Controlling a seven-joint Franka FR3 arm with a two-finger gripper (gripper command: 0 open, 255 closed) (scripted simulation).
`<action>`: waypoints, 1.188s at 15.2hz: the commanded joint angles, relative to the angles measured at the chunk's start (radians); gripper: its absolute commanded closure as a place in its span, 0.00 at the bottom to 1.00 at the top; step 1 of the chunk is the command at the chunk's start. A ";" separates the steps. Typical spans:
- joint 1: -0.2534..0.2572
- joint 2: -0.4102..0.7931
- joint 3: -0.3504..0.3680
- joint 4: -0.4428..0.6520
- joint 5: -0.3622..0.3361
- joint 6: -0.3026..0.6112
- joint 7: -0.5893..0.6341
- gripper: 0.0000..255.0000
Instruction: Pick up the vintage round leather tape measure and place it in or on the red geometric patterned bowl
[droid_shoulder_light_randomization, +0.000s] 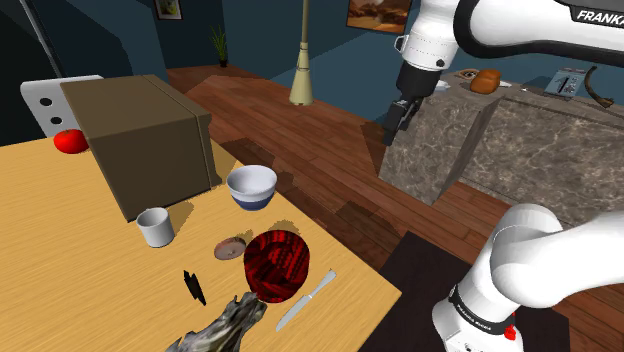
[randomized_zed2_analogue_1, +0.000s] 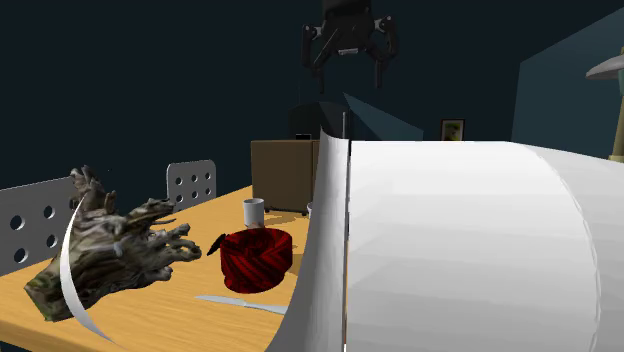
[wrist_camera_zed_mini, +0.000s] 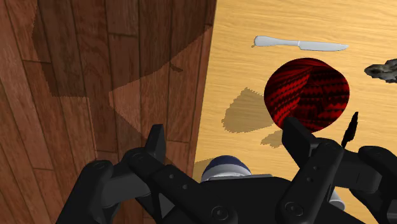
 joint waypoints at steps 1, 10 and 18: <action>0.000 0.000 0.000 0.000 0.000 0.000 0.000 0.00; 0.076 0.186 -0.043 -0.115 0.037 0.338 -0.159 0.00; 0.153 0.428 -0.071 -0.119 0.102 0.609 -0.325 0.00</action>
